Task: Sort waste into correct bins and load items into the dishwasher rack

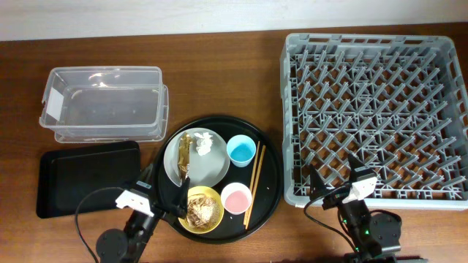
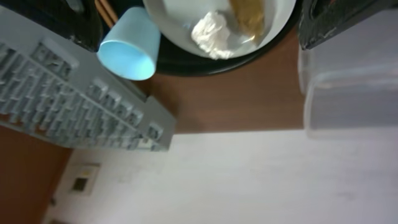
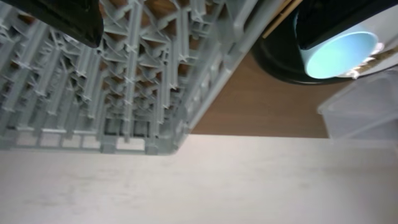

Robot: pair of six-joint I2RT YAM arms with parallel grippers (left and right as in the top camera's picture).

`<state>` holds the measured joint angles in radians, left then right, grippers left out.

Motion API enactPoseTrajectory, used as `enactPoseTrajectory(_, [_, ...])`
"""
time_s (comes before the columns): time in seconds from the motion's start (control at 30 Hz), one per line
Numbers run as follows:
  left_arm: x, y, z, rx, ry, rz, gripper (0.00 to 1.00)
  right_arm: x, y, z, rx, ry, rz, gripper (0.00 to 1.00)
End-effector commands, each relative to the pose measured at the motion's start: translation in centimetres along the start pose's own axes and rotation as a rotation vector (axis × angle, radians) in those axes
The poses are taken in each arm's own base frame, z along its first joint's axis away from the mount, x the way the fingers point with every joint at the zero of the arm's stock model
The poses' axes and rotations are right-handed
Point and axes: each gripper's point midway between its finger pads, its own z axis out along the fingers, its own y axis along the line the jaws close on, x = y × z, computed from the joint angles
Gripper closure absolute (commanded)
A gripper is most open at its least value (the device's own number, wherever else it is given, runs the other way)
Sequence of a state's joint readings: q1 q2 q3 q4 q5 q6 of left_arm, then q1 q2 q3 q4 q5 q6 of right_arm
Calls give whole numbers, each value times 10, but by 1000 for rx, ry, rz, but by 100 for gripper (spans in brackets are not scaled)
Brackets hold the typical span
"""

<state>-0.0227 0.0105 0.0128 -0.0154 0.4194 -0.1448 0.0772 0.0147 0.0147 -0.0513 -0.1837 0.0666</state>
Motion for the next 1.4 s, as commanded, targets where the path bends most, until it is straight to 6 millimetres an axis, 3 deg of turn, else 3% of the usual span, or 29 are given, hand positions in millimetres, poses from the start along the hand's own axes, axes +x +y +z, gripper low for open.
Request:
enactPoseTrajectory(0.0, [-12,-15,-1,84,-47,44,1,-9,34,-4,-199,-42,-22,1])
enactPoseTrajectory(0.07, [-26,-18,-2,96,-102,73,0,-23,63,-13,-375,-103,-52,1])
enactPoseTrajectory(0.17, [-61,-30,-10,136,-249,152,1,-52,73,-22,-437,-188,28,1])
enactPoseTrajectory(0.27, [-96,-41,-21,163,-336,144,1,-93,83,-39,-478,-269,13,2])
enactPoseTrajectory(0.37, [-110,-44,-28,130,-203,44,1,-146,93,-66,-482,-273,-3,1])
enactPoseTrajectory(0.43, [-114,-37,-33,54,-104,-17,1,-165,90,-78,-431,-207,37,1])
enactPoseTrajectory(0.6, [-145,-48,-43,32,84,-107,1,-174,88,-94,-347,143,183,2])
enactPoseTrajectory(0.77, [-162,-66,-35,121,242,-190,1,-158,83,-75,-295,425,295,2])
enactPoseTrajectory(0.83, [-155,-73,-36,160,279,-222,1,-142,86,-72,-315,526,341,2])
enactPoseTrajectory(0.97, [-143,-70,-33,146,338,-286,1,-134,88,-66,-327,581,368,2])
enactPoseTrajectory(1.03, [-113,-51,-32,24,459,-349,1,-132,87,-64,-326,593,374,2])
enactPoseTrajectory(1.07, [-88,-36,-34,-75,568,-401,3,-129,87,-63,-323,609,380,1])
enactPoseTrajectory(1.13, [-69,-33,-30,-89,665,-448,9,-126,87,-62,-320,627,388,2])
enactPoseTrajectory(1.17, [-52,-36,-23,-70,761,-481,11,-124,87,-60,-319,640,393,2])
enactPoseTrajectory(1.33, [7,-67,1,17,1071,-400,43,-120,87,-57,-322,670,408,2])
enactPoseTrajectory(1.37, [23,-74,5,4,1136,-358,43,-119,87,-57,-321,674,410,2])
